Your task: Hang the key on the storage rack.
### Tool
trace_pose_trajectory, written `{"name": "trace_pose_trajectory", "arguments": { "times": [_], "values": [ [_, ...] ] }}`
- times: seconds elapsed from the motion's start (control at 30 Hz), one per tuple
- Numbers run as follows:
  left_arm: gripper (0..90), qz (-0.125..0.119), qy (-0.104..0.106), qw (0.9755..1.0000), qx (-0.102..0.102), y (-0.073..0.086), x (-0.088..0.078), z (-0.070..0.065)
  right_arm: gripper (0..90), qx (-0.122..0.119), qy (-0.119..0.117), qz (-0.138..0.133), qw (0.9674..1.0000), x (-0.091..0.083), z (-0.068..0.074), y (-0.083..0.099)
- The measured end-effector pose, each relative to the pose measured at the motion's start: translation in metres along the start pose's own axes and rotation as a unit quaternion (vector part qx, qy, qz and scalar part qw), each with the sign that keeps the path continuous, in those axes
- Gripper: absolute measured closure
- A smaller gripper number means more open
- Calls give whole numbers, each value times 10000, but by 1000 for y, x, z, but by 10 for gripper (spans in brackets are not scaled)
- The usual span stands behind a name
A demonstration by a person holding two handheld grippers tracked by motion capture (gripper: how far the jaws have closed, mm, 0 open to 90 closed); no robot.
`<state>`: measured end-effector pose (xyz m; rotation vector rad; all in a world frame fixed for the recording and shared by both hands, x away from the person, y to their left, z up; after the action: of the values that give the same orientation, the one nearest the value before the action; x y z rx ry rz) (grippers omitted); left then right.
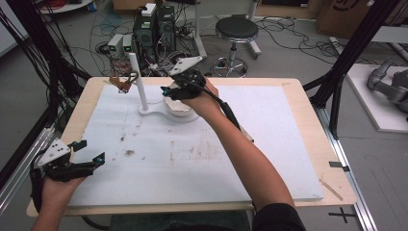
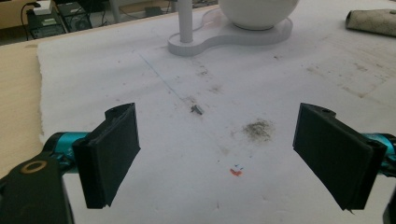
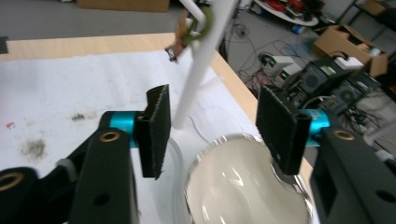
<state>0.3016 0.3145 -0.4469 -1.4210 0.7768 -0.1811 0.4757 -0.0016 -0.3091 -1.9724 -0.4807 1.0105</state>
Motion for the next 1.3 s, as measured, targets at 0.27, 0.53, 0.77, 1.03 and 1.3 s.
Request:
{"name": "trace_pose_trajectory", "arguments": {
  "times": [0.27, 0.53, 0.77, 1.03, 1.3],
  "values": [
    [144, -68, 123, 9999, 7, -9, 16, 0, 406, 320, 276, -35, 9991, -48, -21, 38],
    [144, -53, 368, 9993, 80, -19, 41, -4, 384, 686, 524, -15, 9963, -91, -33, 84],
    [144, -37, 594, 9981, 188, -29, 66, -10, 370, 975, 795, -120, 9920, -126, -37, 121],
    [144, -66, 713, 9971, 241, -36, 83, -15, 339, 1454, 1081, -107, 9834, -160, -47, 170],
    [144, -117, 723, 9970, 266, -41, 90, -17, 295, 1852, 1368, -52, 9731, -178, -48, 215]
  ]
}}
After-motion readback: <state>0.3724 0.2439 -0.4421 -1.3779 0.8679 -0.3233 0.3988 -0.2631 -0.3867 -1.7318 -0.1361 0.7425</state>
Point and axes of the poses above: each handheld gripper's, and its own axes: x roughly forward along the jaws, y roughly out of its underside, z roughly to its left, the point moved 5 cm from there along x, roughly forward along the jaws, and after that the axes turned 5 degrees about y, right-handed, at the moved point
